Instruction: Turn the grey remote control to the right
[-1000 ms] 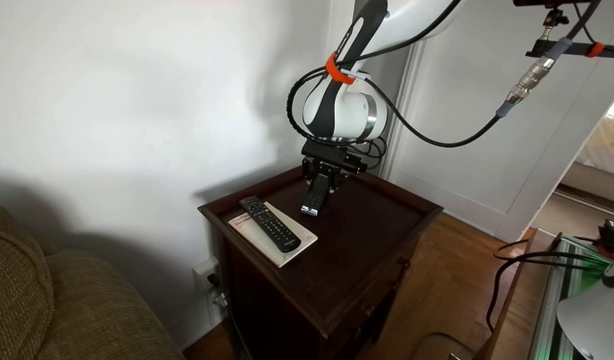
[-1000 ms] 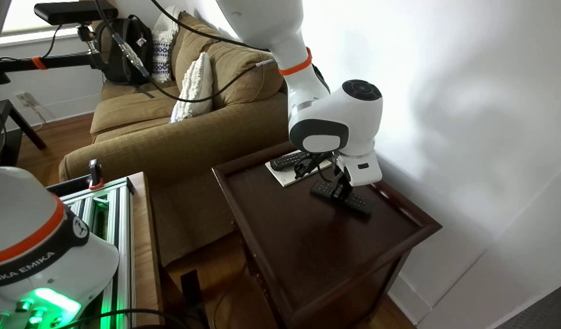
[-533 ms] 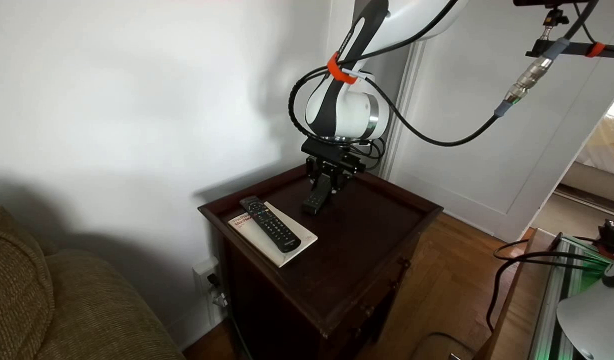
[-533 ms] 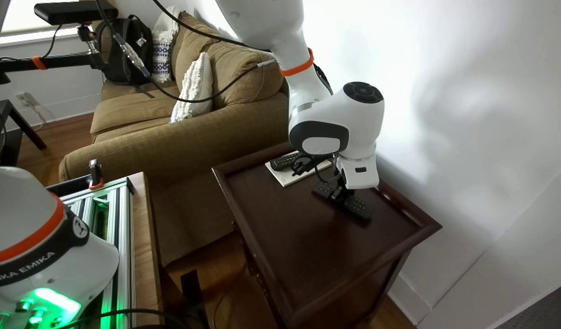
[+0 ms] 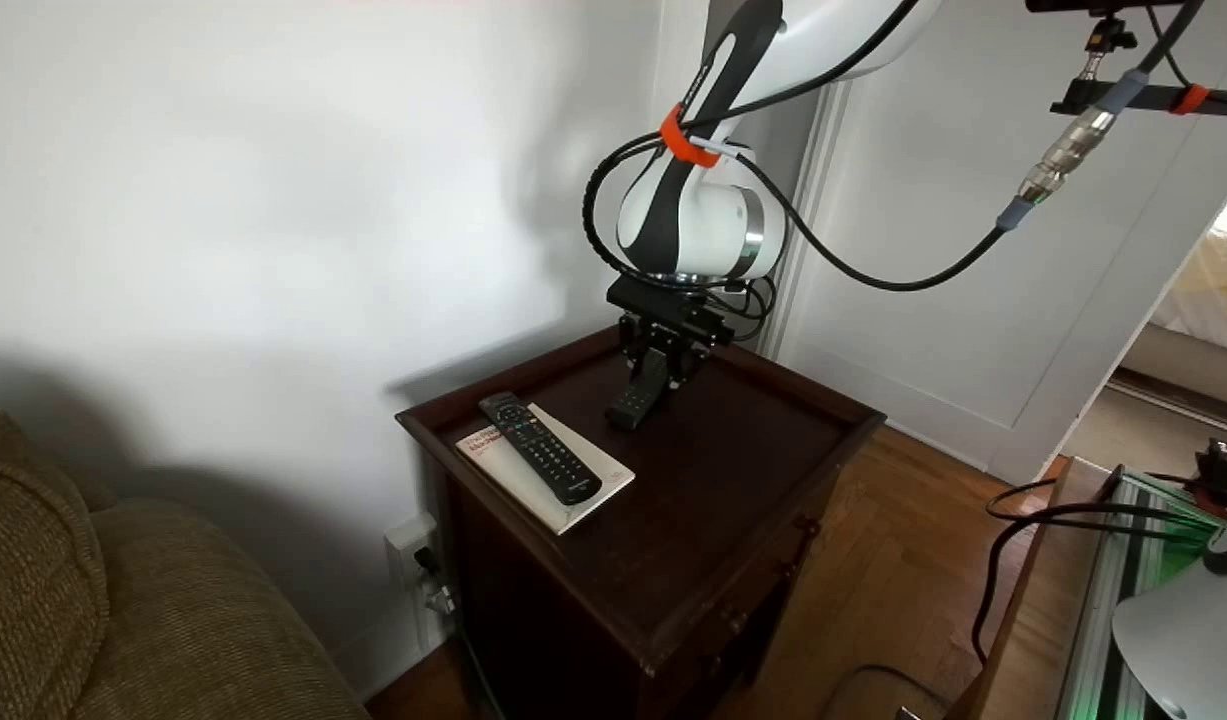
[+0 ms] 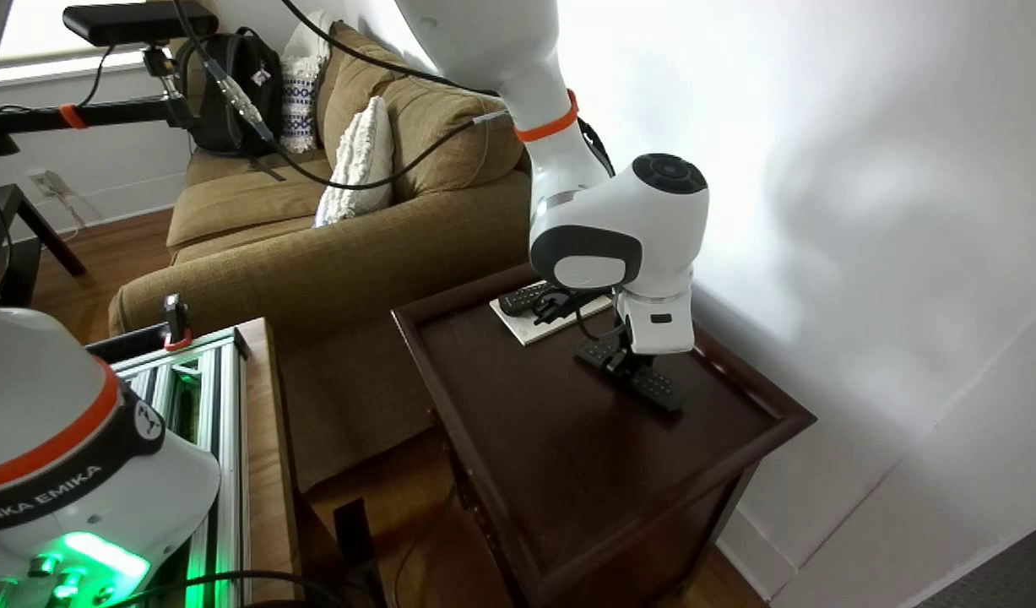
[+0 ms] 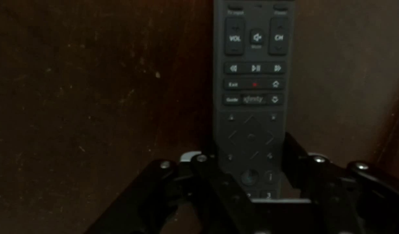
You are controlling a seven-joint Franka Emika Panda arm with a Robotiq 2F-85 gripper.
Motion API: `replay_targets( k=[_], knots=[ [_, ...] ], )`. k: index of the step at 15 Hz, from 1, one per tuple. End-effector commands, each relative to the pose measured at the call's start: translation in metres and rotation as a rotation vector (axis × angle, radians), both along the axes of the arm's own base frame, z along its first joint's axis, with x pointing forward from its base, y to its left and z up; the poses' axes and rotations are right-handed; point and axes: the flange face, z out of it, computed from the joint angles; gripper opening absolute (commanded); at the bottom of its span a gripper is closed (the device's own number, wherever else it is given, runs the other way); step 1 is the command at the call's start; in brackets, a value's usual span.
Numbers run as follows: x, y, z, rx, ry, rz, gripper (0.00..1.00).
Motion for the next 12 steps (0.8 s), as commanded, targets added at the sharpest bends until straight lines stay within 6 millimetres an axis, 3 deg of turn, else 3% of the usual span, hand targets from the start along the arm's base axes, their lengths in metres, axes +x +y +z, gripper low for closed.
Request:
replay_targets(
  k=[1, 3, 4, 9, 12],
  knots=[
    [-0.009, -0.005, 0.008, 0.019, 0.007, 0.006, 0.83],
    [-0.009, -0.008, 0.02, 0.0, -0.012, 0.037, 0.98],
    [-0.008, -0.009, 0.026, -0.011, -0.022, 0.055, 1.0],
    [-0.008, -0.004, 0.058, -0.018, -0.035, 0.307, 1.0],
    [-0.006, -0.008, 0.067, -0.013, -0.01, 0.466, 1.0]
  ],
)
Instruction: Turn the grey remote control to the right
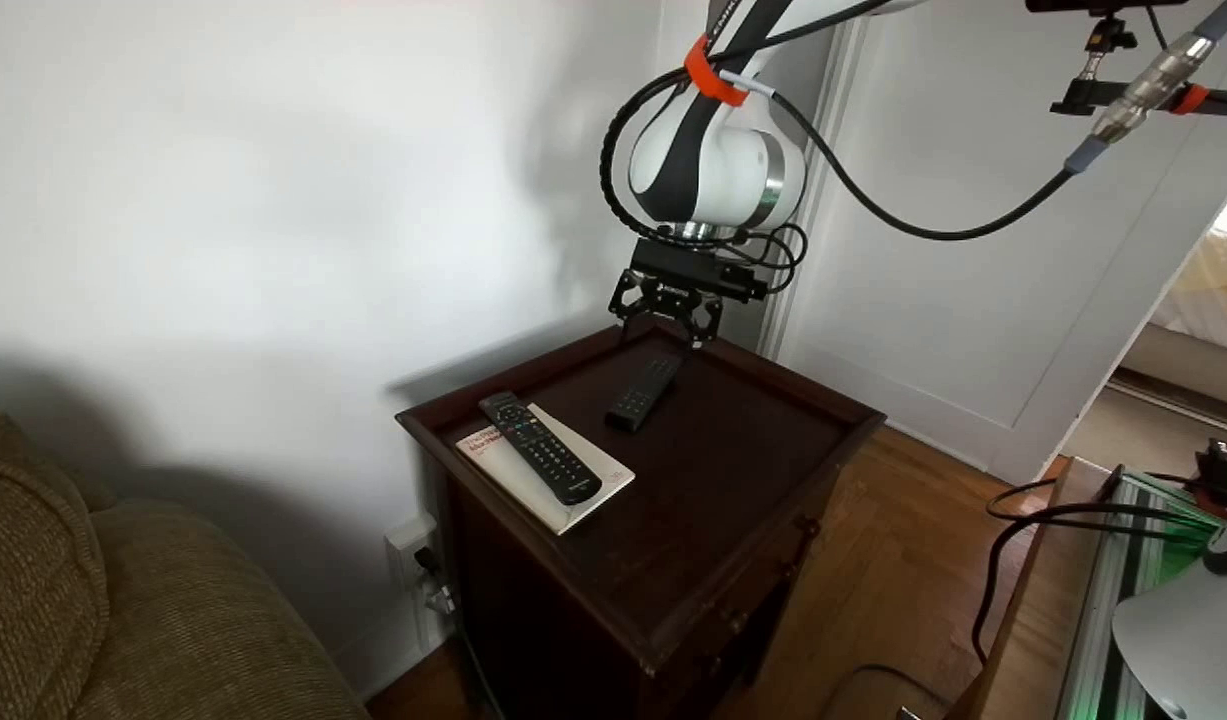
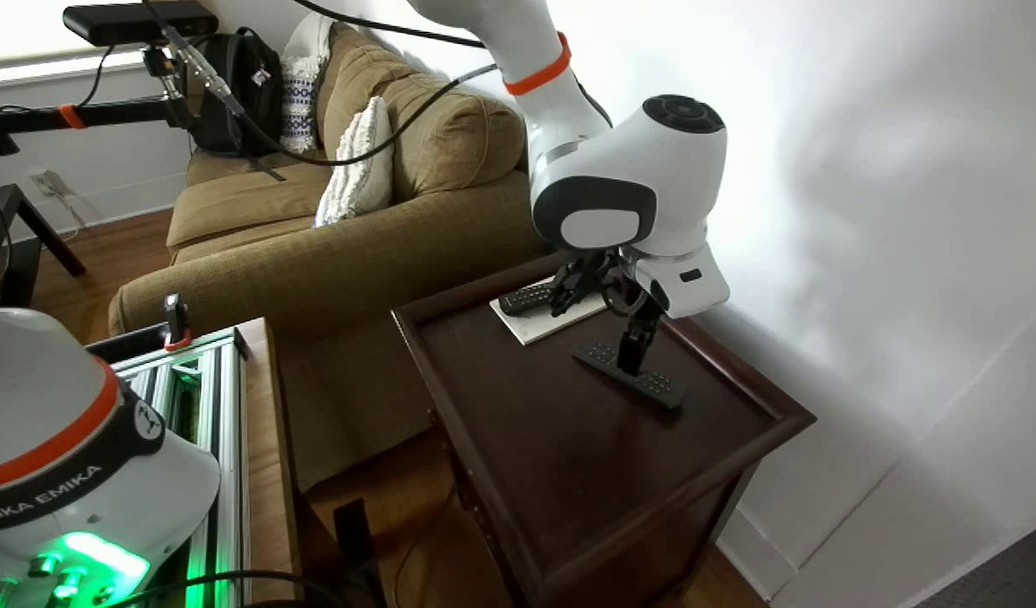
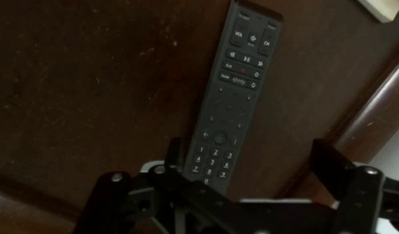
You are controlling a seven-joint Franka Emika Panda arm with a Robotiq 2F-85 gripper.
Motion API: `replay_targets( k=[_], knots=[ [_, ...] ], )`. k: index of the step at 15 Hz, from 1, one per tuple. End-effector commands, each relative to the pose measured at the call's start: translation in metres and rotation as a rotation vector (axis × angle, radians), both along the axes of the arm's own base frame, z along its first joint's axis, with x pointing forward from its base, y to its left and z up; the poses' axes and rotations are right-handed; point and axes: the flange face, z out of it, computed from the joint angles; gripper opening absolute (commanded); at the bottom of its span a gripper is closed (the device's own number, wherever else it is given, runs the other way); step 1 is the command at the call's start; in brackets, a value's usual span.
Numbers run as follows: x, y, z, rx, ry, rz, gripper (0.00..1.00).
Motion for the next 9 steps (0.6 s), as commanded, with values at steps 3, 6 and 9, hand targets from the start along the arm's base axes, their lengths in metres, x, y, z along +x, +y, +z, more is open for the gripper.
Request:
replay_targets(
  k=[3, 6, 9],
  knots=[
    [-0.008, -0.007, 0.012, -0.002, 0.082, 0.294, 1.0],
    [-0.006, -0.002, 0.002, -0.023, 0.118, 0.449, 1.0],
    [-0.007, 0.004, -0.005, -0.057, 0.136, 0.603, 1.0]
  ],
)
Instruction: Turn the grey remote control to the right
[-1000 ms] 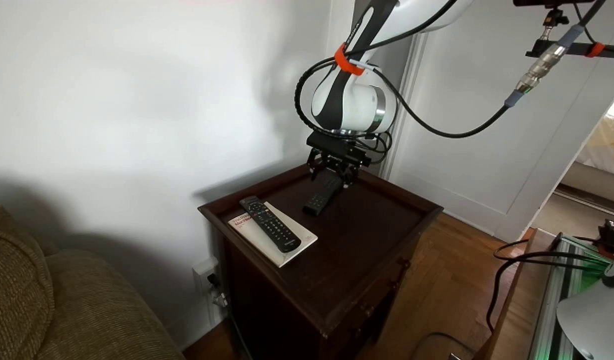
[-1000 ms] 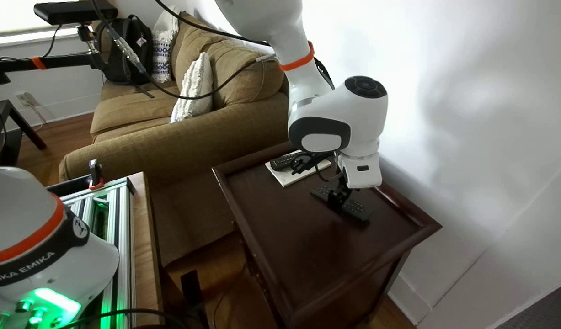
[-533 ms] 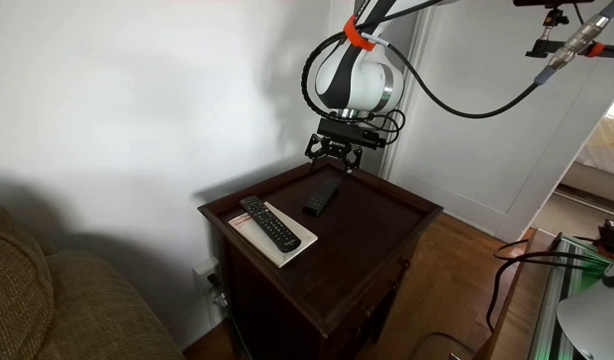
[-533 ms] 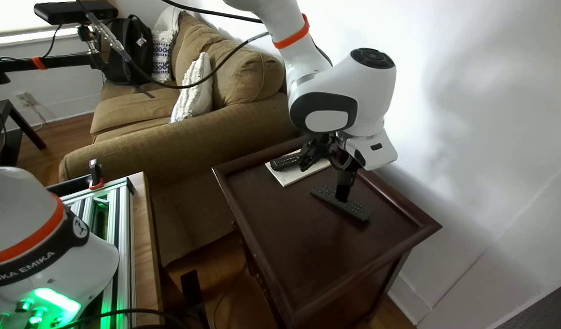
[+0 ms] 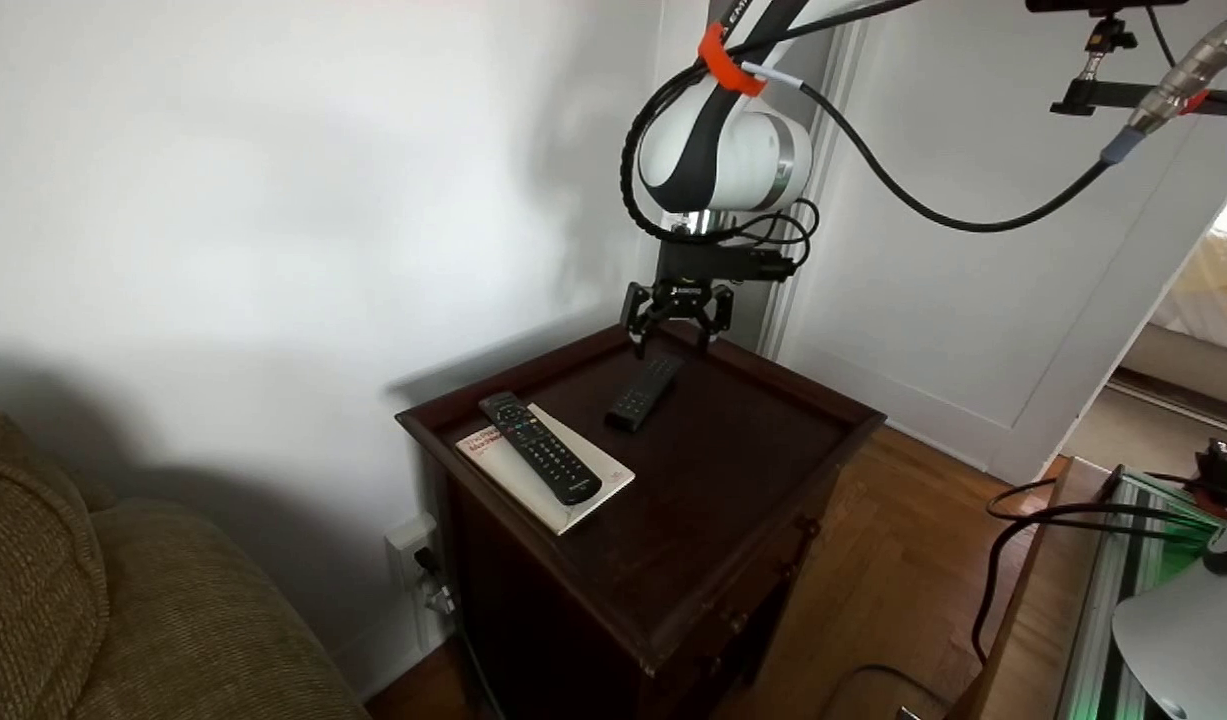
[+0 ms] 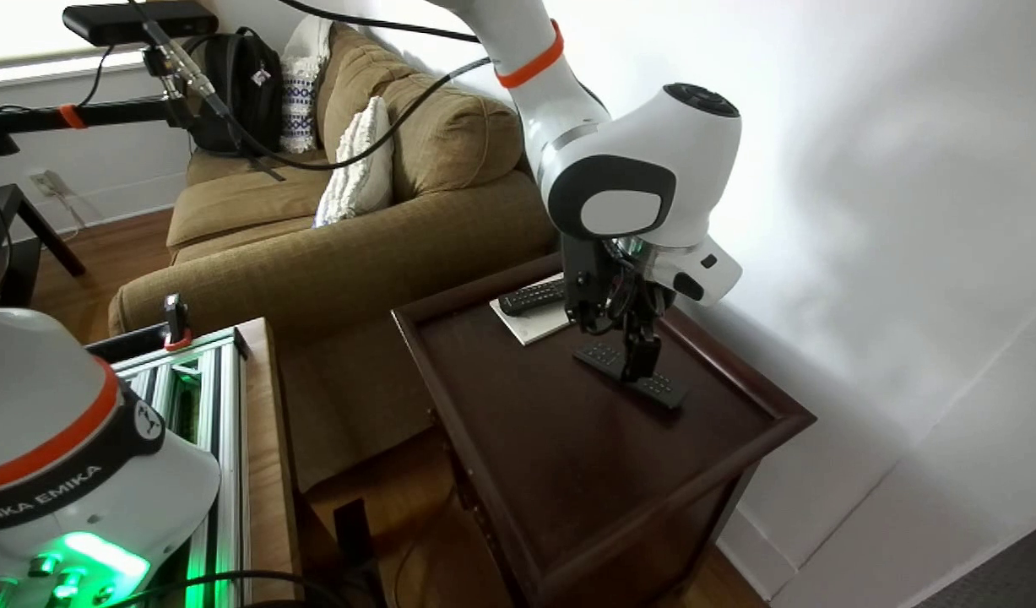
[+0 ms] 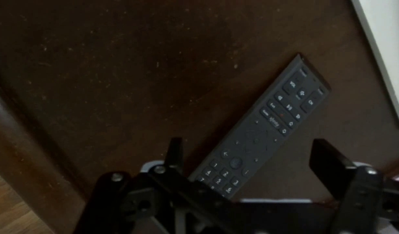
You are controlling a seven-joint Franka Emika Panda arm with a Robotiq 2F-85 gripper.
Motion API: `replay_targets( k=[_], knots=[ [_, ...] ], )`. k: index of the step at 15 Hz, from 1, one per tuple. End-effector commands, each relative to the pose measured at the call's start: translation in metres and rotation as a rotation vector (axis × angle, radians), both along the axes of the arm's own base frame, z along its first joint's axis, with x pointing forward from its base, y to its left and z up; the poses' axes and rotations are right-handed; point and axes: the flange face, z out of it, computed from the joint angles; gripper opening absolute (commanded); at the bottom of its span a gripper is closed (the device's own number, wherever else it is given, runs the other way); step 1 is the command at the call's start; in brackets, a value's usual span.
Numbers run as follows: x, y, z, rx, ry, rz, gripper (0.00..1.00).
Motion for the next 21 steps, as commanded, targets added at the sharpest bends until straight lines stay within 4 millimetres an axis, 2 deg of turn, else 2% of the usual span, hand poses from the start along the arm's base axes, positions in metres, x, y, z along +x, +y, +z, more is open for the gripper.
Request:
replay_targets(
  k=[1, 5, 8, 11, 15, 21],
  knots=[
    [0.0, 0.004, -0.012, -0.042, 0.028, 0.191, 1.0],
    [0.002, -0.002, -0.028, -0.124, 0.015, 0.37, 1.0],
    [0.013, -0.004, -0.034, -0.15, -0.051, 0.393, 1.0],
    [0.021, 0.005, -0.031, -0.118, -0.105, 0.492, 1.0],
    [0.021, 0.017, -0.019, -0.032, -0.104, 0.693, 1.0],
    [0.025, 0.013, -0.027, -0.019, -0.015, 0.952, 1.0]
  ],
)
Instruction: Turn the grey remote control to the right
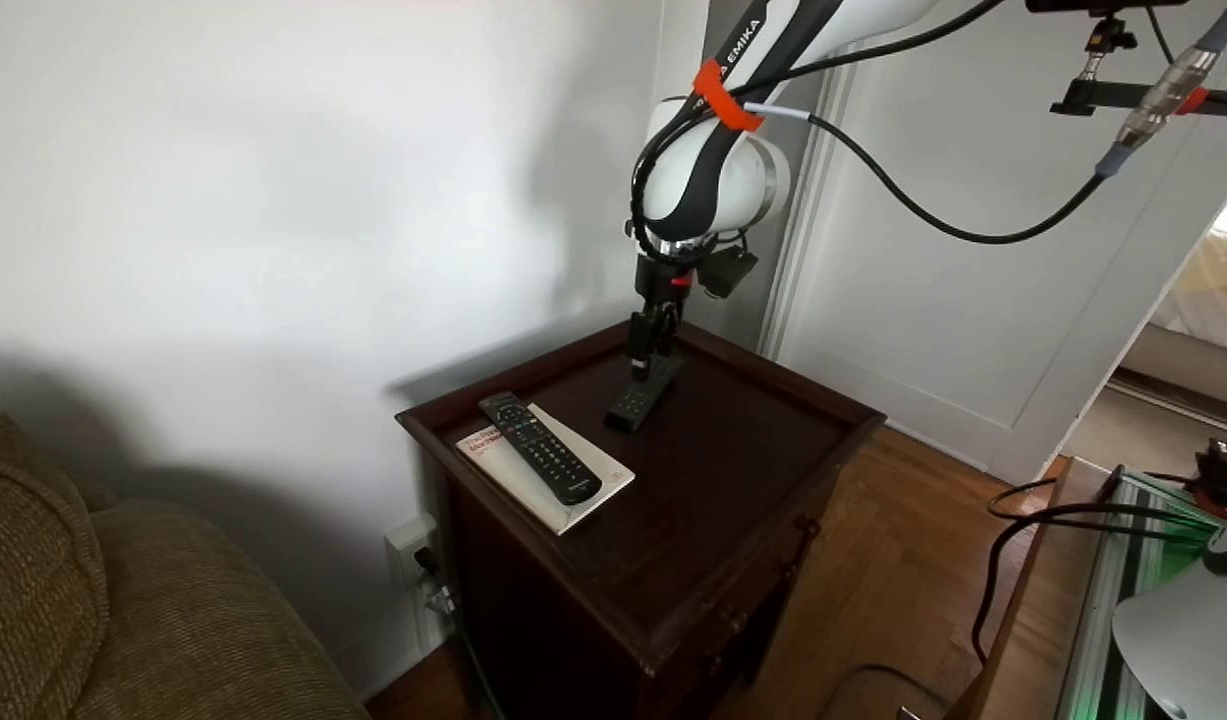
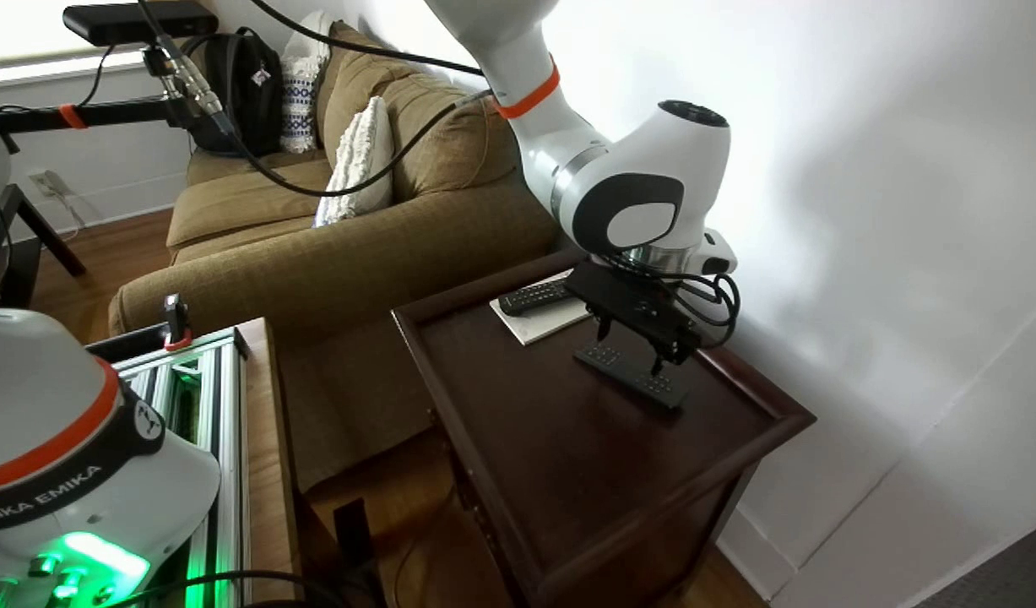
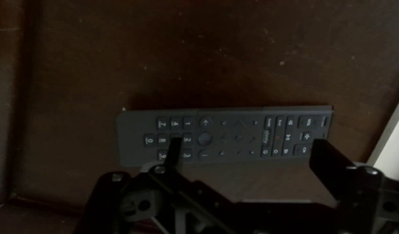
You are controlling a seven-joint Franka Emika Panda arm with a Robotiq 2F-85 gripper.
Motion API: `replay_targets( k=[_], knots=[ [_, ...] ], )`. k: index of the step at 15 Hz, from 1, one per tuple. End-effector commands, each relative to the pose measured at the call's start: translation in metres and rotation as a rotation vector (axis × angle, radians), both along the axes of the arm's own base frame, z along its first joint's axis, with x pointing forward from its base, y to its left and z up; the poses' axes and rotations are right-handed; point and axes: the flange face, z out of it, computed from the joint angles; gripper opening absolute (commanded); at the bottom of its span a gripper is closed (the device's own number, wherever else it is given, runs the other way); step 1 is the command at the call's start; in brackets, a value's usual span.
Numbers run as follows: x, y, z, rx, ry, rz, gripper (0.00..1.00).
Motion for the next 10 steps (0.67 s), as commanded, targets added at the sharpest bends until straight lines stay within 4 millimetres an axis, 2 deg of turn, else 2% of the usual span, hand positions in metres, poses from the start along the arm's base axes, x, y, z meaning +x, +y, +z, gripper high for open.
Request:
replay_targets(
  k=[1, 5, 10],
  knots=[
    [0.006, -0.004, -0.005, -0.044, 0.025, 0.143, 1.0],
    [0.011, 0.001, -0.009, -0.103, -0.024, 0.306, 1.0],
    [0.008, 0.007, -0.024, -0.11, -0.023, 0.448, 1.0]
  ],
)
